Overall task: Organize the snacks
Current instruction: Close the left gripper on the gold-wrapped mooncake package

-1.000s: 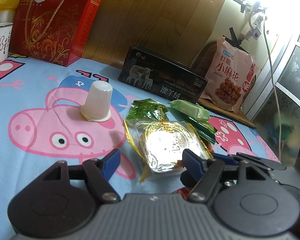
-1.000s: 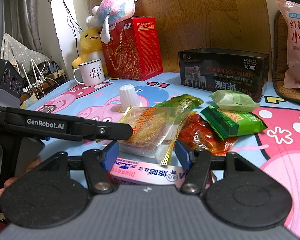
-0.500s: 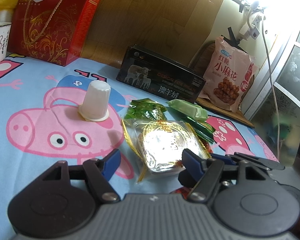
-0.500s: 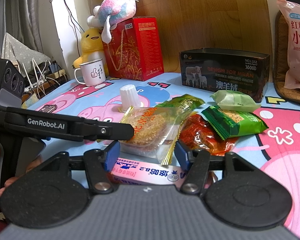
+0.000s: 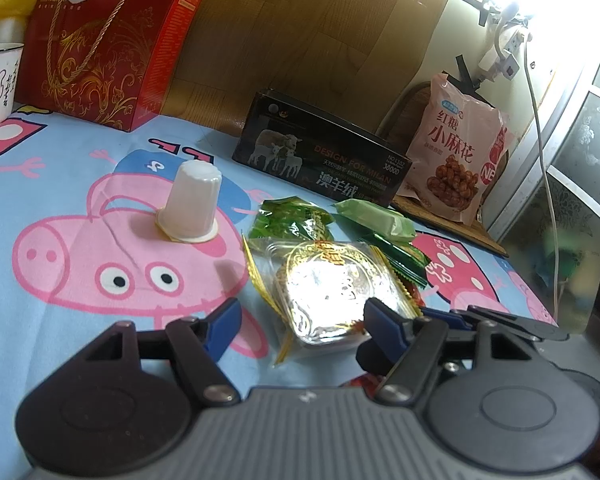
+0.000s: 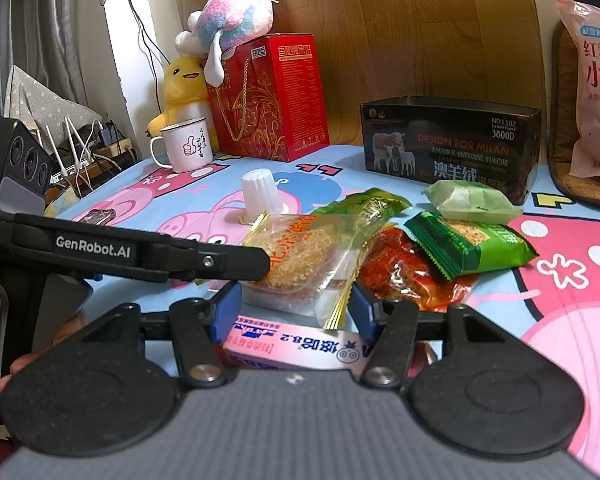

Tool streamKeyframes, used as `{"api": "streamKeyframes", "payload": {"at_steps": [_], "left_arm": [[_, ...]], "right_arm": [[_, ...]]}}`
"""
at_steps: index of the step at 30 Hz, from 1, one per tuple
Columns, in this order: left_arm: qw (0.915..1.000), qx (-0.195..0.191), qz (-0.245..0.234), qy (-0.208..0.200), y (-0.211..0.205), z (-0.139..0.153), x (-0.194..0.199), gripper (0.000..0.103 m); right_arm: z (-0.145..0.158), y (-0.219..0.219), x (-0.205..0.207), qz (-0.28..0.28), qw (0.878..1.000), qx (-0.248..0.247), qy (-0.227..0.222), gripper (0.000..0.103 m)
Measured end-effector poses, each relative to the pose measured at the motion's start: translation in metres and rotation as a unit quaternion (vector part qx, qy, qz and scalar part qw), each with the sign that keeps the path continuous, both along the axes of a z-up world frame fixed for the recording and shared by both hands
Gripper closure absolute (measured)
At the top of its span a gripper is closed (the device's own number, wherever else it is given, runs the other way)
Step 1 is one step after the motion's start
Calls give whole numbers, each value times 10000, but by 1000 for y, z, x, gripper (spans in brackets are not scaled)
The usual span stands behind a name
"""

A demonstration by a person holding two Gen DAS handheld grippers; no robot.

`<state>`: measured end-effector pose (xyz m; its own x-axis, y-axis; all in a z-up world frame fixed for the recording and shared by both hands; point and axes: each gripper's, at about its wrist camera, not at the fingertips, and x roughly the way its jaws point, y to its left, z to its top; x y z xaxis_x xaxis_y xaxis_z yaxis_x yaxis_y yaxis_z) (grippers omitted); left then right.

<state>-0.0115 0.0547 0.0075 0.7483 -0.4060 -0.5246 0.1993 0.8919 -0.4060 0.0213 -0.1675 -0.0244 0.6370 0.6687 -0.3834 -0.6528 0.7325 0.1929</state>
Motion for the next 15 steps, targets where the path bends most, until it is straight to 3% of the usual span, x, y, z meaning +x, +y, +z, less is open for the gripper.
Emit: {"api": "streamKeyframes", "payload": {"at_steps": [15], "left_arm": [[10000,-8,-8,0,1,0,0,34]], "right_arm": [[0,0,0,-1,10000,3,11,42]]}}
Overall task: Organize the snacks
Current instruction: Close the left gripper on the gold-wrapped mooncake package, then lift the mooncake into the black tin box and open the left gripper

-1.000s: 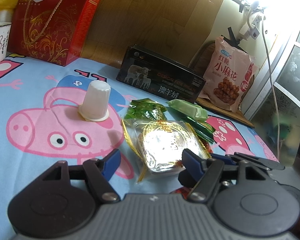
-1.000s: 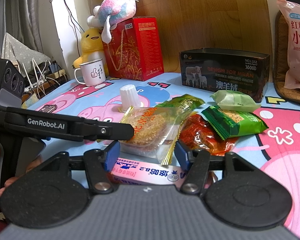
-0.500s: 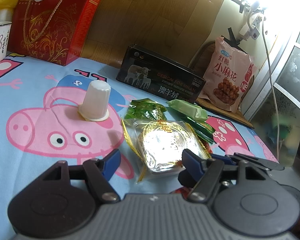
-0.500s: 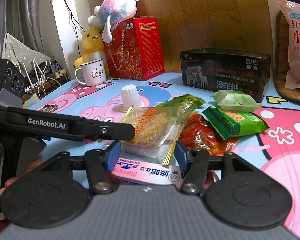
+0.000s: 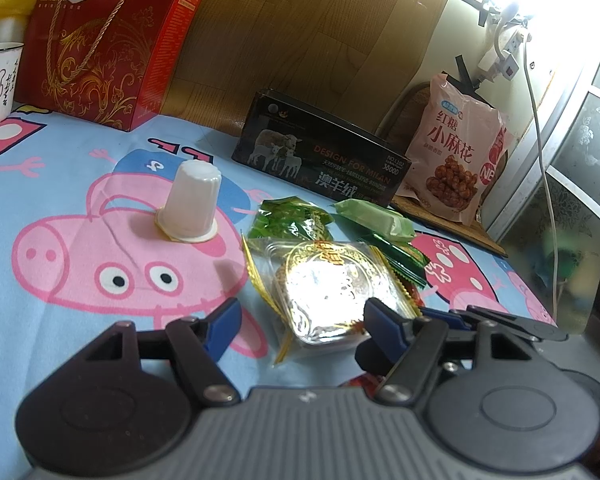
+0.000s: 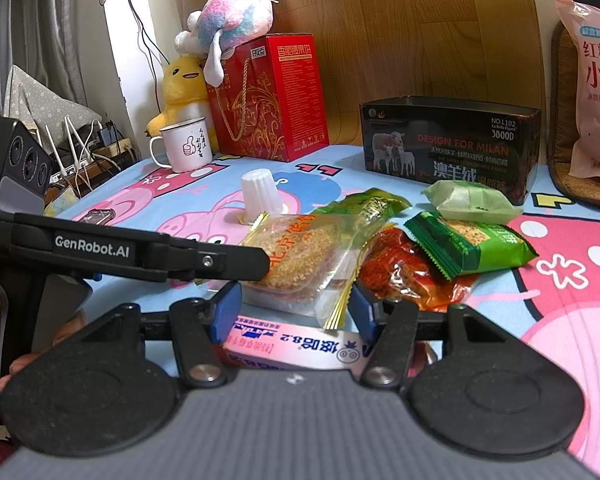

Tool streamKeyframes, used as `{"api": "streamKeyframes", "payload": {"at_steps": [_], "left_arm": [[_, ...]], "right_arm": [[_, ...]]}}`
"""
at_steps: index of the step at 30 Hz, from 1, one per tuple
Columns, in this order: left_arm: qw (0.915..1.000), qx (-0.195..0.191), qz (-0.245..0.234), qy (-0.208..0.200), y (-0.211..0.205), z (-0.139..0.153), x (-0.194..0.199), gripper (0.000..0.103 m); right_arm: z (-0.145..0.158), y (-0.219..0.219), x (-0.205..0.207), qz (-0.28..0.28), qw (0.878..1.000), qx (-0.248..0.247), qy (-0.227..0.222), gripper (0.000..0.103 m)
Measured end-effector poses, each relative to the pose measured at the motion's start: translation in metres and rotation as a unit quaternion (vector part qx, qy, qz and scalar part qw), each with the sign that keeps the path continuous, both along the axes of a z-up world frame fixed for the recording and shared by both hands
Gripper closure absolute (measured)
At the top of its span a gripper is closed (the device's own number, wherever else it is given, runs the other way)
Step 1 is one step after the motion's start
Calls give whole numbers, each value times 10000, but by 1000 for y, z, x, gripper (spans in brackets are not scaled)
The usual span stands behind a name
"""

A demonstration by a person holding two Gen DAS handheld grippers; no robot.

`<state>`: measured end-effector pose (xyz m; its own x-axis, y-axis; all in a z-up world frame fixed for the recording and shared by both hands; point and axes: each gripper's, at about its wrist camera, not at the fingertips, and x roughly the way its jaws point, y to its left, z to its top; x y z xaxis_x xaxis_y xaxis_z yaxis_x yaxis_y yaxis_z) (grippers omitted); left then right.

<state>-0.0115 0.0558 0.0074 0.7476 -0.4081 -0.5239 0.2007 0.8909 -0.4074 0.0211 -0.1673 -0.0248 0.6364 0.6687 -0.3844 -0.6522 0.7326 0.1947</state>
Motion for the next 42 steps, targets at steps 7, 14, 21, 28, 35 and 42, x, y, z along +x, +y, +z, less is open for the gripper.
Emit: {"api": "streamKeyframes", "payload": {"at_steps": [7,14,21,28,35,42], "left_arm": [[10000,-4,-2,-1,0,0,0,34],[10000,-8,-6,0,1,0,0,34],[10000,-18,-18,-1,1,0,0,34],[9999,-123,-97,10,2,-1,2,42],[9997,-164,-150,-51,3,-1,0,53],[9990,-298,-220,-231,5,4,-5,59]], "right_arm": [[0,0,0,-2,10000,4,4,42],[0,0,0,-5,10000,-3,5,42],[0,1,-1,-2,10000,-9,2,43],[0,2,0,98,9999,-29,-22,58],[1,6,-5,110,9998,-77,-160,68],[3,3,-13,-23,9994,51,-341,73]]}}
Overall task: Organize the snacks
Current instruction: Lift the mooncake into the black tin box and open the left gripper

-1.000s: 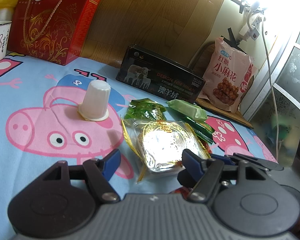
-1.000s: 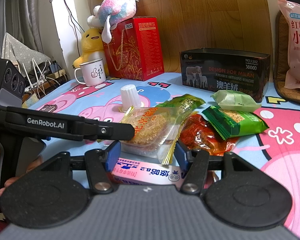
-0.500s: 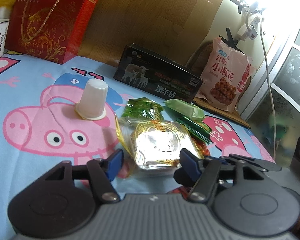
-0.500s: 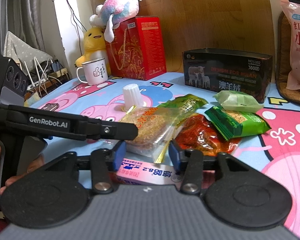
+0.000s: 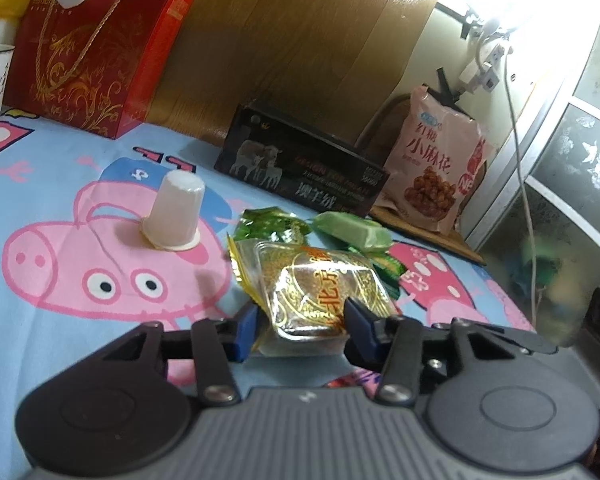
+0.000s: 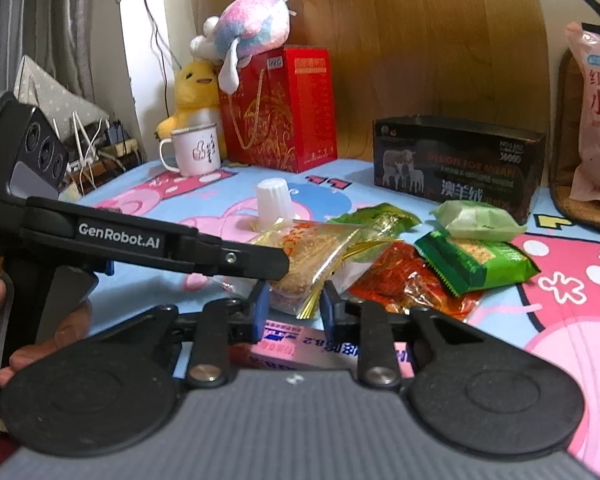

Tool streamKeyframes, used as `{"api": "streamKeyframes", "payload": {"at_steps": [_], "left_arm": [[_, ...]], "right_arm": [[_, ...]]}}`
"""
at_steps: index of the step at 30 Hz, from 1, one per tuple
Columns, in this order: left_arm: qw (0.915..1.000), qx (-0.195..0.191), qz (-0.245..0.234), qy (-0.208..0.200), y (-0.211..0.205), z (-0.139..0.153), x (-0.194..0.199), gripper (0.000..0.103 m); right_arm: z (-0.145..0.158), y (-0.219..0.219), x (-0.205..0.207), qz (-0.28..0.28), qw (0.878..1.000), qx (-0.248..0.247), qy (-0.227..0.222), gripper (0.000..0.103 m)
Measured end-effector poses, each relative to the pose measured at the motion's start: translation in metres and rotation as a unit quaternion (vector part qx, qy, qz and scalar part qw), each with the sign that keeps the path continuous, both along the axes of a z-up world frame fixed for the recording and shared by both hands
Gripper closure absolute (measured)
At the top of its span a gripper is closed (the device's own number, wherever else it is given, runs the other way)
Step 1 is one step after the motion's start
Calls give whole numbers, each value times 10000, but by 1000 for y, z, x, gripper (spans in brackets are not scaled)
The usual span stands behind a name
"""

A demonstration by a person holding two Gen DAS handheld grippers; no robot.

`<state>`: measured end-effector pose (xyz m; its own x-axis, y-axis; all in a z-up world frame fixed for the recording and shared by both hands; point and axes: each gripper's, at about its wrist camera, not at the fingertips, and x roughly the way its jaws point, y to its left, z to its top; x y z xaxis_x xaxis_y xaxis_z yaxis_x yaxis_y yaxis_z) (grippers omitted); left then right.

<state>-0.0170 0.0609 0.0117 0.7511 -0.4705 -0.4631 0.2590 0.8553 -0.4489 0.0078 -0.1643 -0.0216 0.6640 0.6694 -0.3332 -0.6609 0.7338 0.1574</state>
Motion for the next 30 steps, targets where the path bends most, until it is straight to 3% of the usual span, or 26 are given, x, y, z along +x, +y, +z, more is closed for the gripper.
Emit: {"api": "streamKeyframes", "payload": {"at_steps": [8,12,18,24,26,28,30], "left_arm": [[9997,-132,-158,-142,-13,35,17,59],[9995,10,-224,-223,-29,63,54,59],[9981,320,-303,-435,-60,99,131,59],[9989,341,-331,-57,-87,90,215,58],[9986,460,-258,57,-93,82,230,57],[9988,449,-187,68,-90,82,232,57],[9995,157,-225,-160,-75,91,216,57]], "right_arm": [[21,-20,-3,-220,9988,372,-218,73],[47,-29,11,-367,9975,423,-434,74],[79,-46,79,-655,9945,570,-579,74],[84,-54,145,-1070,9924,330,-505,73],[79,-54,162,-1200,9919,143,-382,67],[73,-57,170,-1539,9874,-3,-361,61],[72,-66,167,-1716,9844,164,-349,60]]}}
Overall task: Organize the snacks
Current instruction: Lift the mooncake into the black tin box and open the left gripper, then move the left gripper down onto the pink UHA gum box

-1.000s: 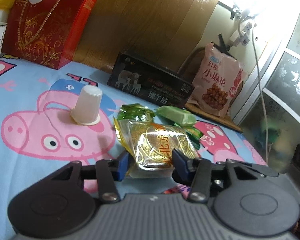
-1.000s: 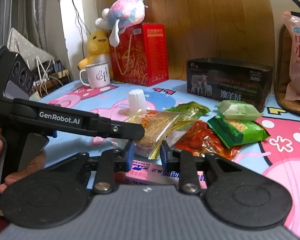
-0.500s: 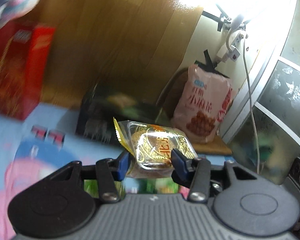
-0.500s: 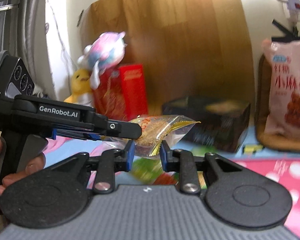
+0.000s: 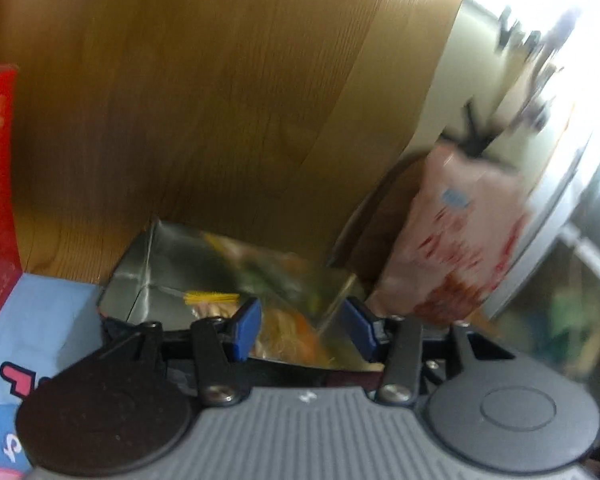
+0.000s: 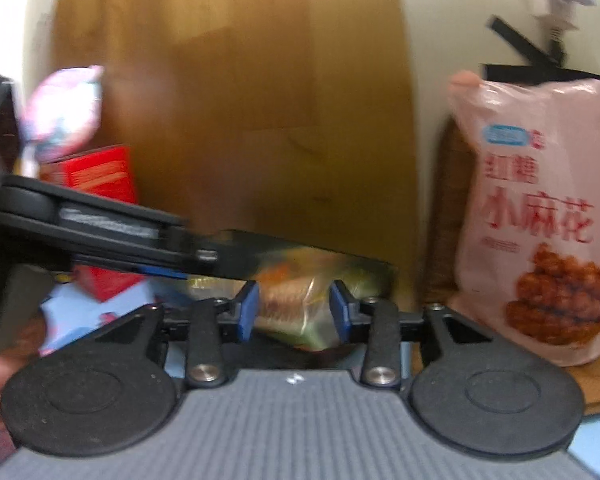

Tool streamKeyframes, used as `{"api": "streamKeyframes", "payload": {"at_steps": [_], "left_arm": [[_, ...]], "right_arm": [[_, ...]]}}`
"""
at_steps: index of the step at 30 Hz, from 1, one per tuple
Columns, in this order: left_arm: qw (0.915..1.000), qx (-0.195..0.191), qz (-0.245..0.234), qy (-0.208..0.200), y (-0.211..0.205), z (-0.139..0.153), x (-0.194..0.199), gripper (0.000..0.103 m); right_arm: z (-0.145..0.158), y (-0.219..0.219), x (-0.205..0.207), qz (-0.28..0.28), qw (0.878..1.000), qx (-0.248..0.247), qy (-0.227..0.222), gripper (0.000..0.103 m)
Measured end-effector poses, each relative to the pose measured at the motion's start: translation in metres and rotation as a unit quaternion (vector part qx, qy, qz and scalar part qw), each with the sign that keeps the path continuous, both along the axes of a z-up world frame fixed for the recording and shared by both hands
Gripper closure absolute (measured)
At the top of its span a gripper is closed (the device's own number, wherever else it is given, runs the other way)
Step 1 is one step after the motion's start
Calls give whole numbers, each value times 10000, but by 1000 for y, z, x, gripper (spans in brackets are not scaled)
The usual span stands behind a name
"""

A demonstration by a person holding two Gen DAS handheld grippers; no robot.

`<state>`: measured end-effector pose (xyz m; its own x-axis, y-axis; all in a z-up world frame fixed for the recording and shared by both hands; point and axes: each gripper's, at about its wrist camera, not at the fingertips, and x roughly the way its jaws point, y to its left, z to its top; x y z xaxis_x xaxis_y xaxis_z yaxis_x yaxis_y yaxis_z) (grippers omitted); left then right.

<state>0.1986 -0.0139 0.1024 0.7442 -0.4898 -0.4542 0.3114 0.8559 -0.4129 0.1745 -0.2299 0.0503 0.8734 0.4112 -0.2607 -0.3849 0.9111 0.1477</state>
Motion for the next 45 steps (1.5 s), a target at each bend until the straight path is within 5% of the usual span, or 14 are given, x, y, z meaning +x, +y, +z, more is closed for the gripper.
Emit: {"api": "streamKeyframes", "payload": {"at_steps": [4,8,12,18,26,35,45], "left_arm": [[9986,-285,8,-456,37,17,-50,57],[9972,-486,1,-574,67,5,-107,55],[9980,-522,112,-329,85,-26,-151,55],[9981,-602,101,84,100,-72,-204,55],[9969,-728,-75,276,104,-93,-219,55],[9962,-565,-603,286,86,-94,-243,55],[9966,-453,-381,575,82,-105,-239,55]], "right_arm": [[-3,-25,-33,83,9978,651,-88,59],[-21,-32,-66,235,9960,836,215,55],[-41,-28,-84,312,9944,792,623,46],[-53,-23,-94,259,9897,999,992,46],[-68,-20,-126,314,9862,1089,1205,46],[-72,-30,-168,1049,9781,1194,1346,46],[-78,8,-172,1439,9793,595,1294,54]]}}
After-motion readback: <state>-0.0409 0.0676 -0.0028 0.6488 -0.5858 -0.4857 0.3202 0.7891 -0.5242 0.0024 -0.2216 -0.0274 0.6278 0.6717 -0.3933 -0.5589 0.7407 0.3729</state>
